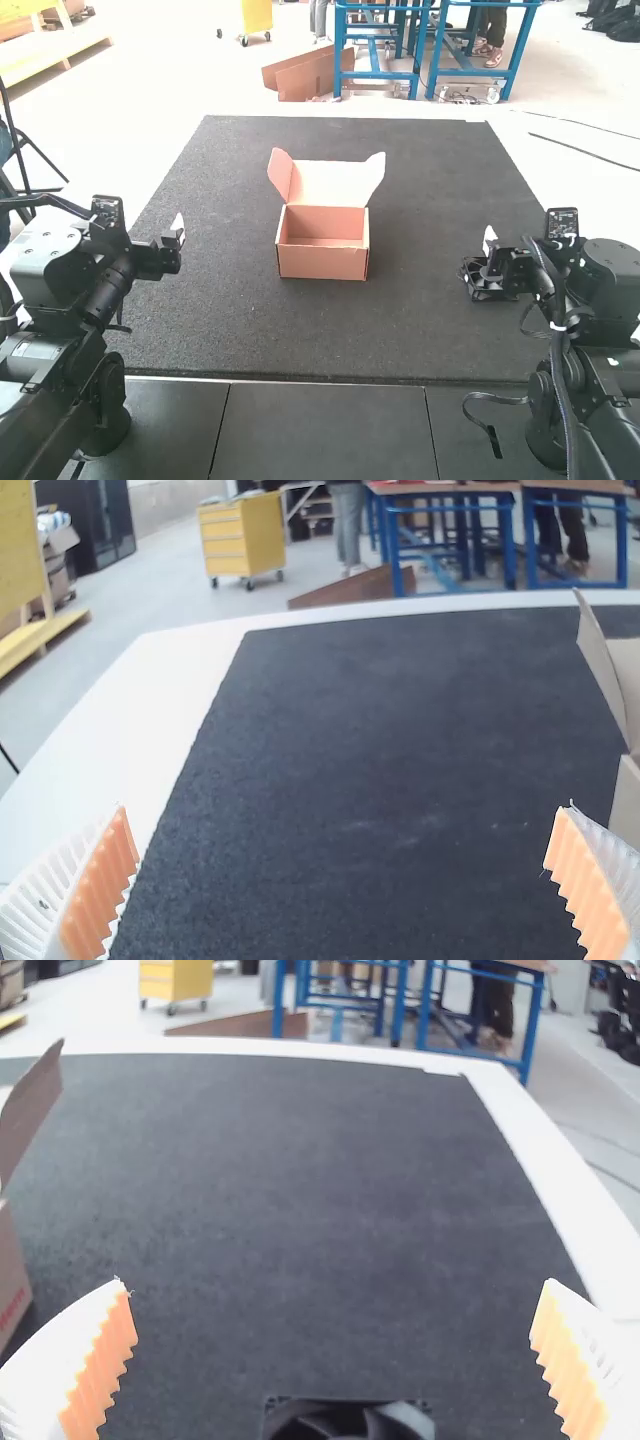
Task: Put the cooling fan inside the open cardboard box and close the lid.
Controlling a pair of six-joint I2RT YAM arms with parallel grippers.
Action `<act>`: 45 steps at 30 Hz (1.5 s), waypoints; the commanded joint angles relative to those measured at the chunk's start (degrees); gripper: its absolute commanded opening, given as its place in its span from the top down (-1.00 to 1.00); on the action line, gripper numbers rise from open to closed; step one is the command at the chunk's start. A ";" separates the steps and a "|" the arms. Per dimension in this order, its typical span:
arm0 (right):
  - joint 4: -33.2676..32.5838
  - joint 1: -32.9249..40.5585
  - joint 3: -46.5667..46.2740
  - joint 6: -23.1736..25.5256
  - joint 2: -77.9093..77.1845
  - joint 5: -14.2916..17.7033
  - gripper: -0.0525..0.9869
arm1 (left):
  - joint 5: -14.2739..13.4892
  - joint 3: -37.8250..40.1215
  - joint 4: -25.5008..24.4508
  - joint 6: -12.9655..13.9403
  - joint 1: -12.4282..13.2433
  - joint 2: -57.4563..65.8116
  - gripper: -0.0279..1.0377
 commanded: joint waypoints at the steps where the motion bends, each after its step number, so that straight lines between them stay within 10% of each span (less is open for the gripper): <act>1: -0.41 -0.22 -0.21 -0.48 -0.58 0.53 -0.85 | 0.12 -0.43 0.58 0.06 0.02 -0.58 -0.86; 21: 12.07 -0.66 2.43 1.89 -0.05 1.67 -0.85 | -0.06 1.42 11.48 -1.08 0.46 -0.49 -0.86; 35: 8.91 -0.75 24.75 4.27 27.11 6.94 -0.85 | -1.20 20.93 10.42 -1.08 0.55 22.45 -0.87; 42: -8.40 -0.66 42.24 7.34 38.88 7.38 -0.84 | -3.57 36.93 -4.08 -1.08 0.37 33.08 -0.86; 45: -13.68 -0.66 47.87 8.05 42.84 6.85 -0.84 | 0.64 44.13 -12.87 -1.08 0.02 37.13 -0.87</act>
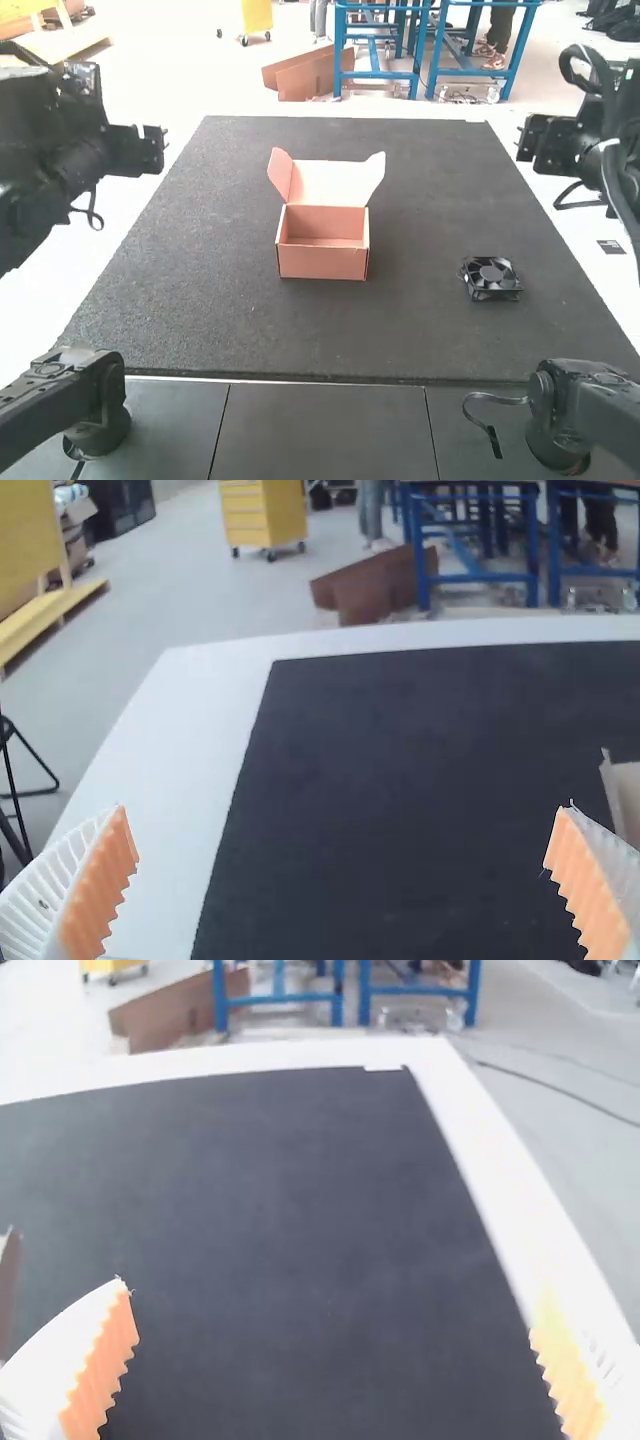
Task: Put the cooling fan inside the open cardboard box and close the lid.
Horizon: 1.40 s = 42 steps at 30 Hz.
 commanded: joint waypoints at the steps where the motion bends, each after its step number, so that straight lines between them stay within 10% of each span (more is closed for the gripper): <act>1: -3.24 -0.75 6.55 3.05 3.22 -0.69 -0.84 | 3.29 7.49 -4.31 -0.51 -0.09 3.19 -0.86; 18: -27.59 -1.28 22.54 7.53 18.33 0.10 -0.85 | 5.49 16.28 -22.07 -1.39 0.17 10.13 -0.87; 42: -33.74 -9.28 20.08 -6.18 37.41 0.63 -0.83 | 5.75 17.42 -20.92 -6.58 0.44 14.35 -0.87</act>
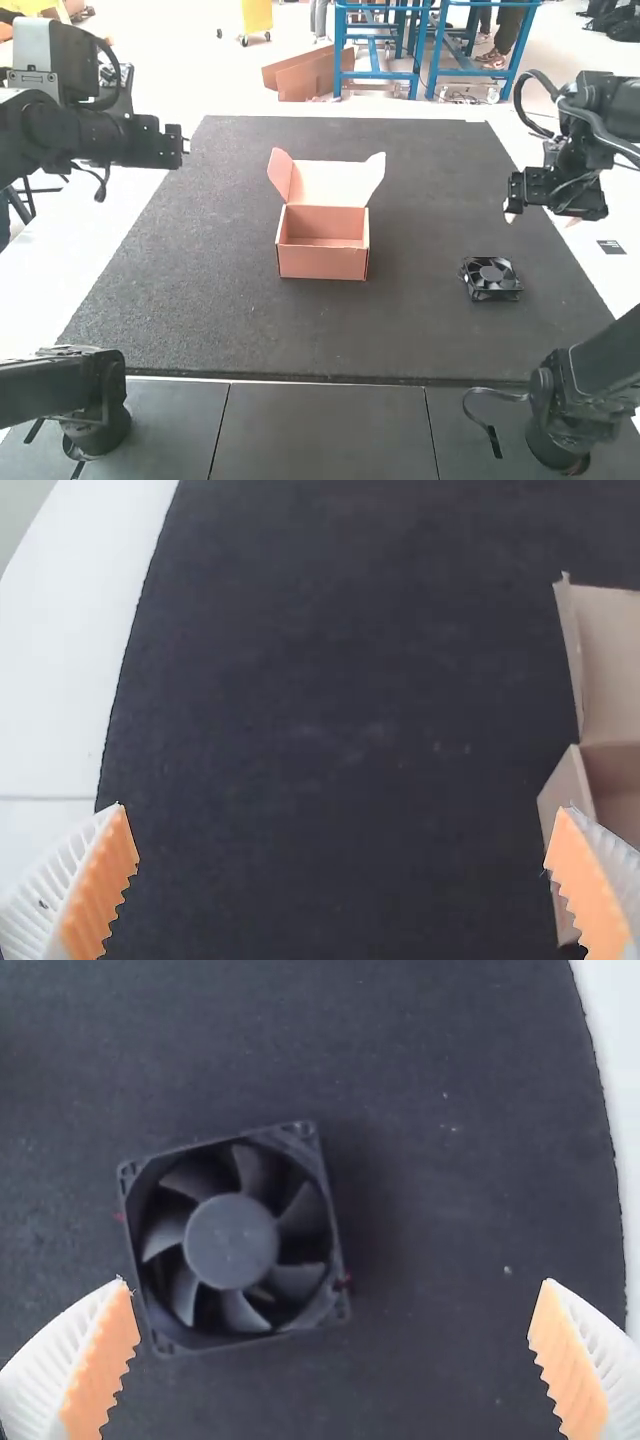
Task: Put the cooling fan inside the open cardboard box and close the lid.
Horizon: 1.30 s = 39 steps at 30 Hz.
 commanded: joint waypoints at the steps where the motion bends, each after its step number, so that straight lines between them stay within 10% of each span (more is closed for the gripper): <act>1: 0.10 -2.90 0.61 -4.57 1.02 0.43 -0.83 | 0.42 2.51 0.50 -0.59 0.48 -0.49 -0.87; 39: 7.30 -6.59 -2.12 -5.53 20.18 -0.45 -0.83 | 0.42 2.69 2.08 -3.49 0.74 2.15 -0.87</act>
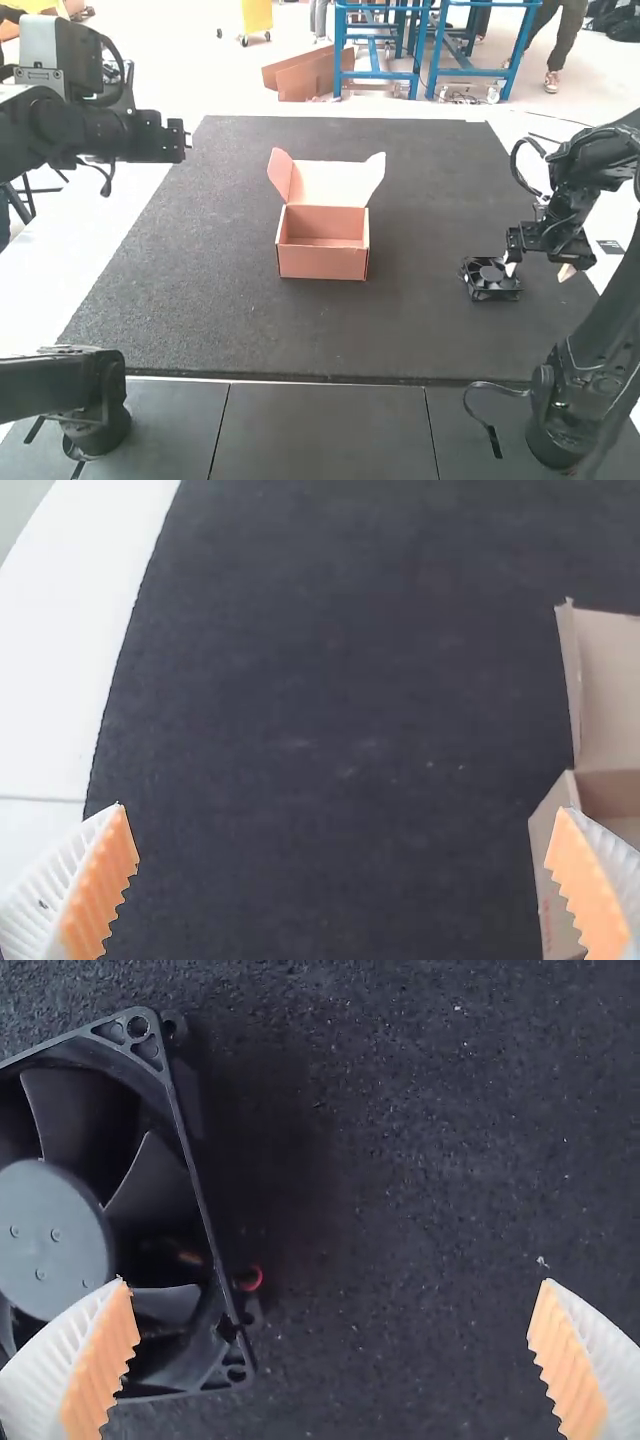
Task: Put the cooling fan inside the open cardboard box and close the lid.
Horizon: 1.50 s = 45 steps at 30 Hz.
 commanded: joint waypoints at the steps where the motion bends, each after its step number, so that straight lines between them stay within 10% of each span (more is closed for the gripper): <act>1: 0.79 -0.64 1.62 -0.09 0.75 0.82 -0.83 | 0.40 2.19 0.24 -0.89 0.55 -0.02 -0.87; 18: 2.46 -1.17 1.53 0.70 4.88 2.14 -0.82 | 0.31 3.15 0.16 -0.89 0.55 0.42 -0.87; 31: 2.38 -1.00 0.65 0.96 5.85 -1.99 0.79 | 0.13 3.68 -0.28 -0.89 0.64 0.51 -0.87; 45: -2.90 -1.44 8.21 4.57 -5.93 -11.49 0.93 | -0.04 2.36 -1.78 -0.80 -0.07 0.60 -0.87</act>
